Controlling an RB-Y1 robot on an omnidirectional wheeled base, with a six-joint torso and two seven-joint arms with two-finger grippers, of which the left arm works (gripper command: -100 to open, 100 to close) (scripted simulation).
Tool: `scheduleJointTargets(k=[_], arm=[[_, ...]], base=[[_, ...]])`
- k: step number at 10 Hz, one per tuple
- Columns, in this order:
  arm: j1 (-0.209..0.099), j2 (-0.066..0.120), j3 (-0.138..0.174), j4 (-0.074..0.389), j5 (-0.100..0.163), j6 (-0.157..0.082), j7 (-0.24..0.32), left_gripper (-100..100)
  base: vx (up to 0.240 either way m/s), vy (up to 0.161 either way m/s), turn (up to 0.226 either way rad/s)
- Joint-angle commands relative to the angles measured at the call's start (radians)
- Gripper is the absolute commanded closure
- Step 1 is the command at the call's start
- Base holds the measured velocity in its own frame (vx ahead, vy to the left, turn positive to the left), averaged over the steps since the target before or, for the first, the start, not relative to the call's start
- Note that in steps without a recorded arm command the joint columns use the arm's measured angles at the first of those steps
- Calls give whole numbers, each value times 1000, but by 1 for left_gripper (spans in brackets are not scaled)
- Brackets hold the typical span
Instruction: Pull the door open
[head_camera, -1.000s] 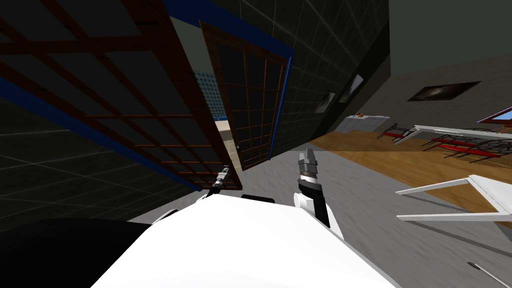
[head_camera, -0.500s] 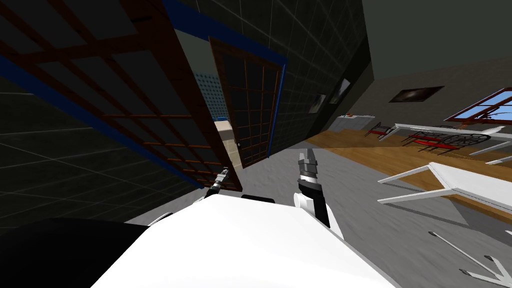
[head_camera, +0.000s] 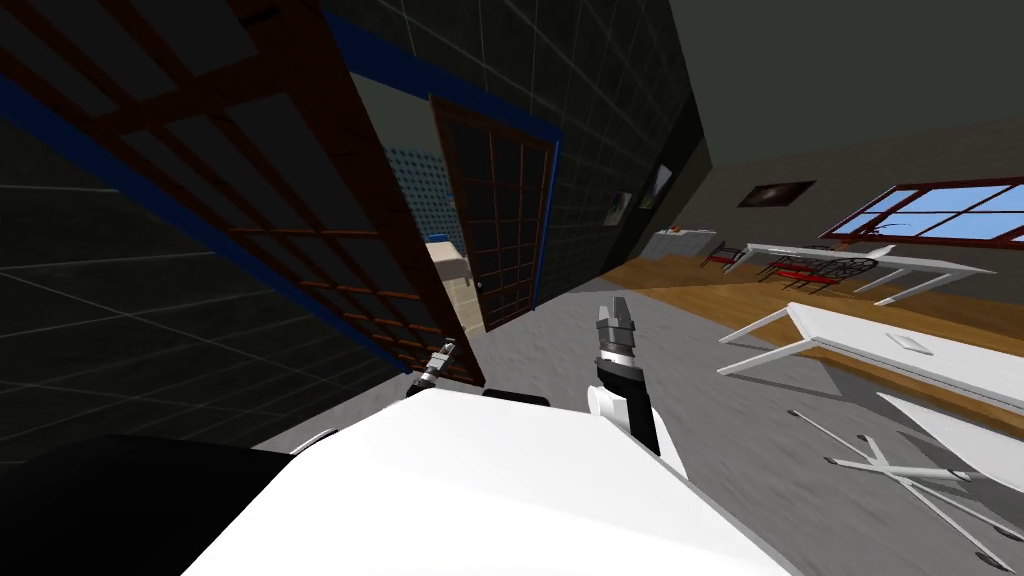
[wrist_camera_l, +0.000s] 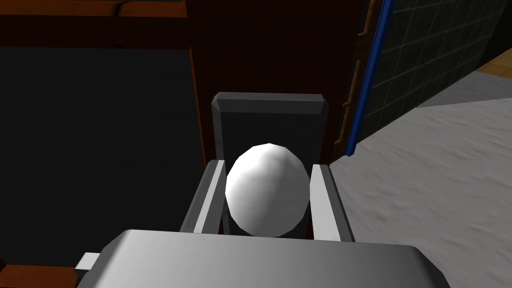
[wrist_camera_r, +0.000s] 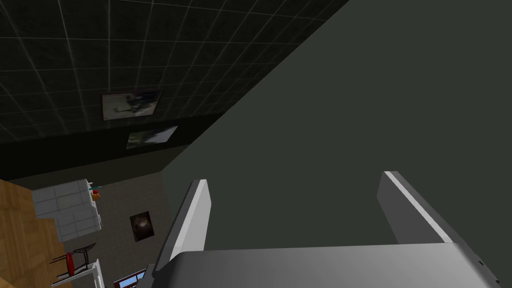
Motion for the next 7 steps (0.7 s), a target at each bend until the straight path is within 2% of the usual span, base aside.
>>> scheduleJointTargets(k=[1, 2, 7], arm=[[0, 0, 0, 0, 0, 0, 0, 100], [11, 7, -11, 9, -5, -21, 10, 100], [30, 33, -36, 42, -17, -95, 43, 100]], base=[[-63, 19, 7], [-146, 53, -139], [-215, 77, -174]])
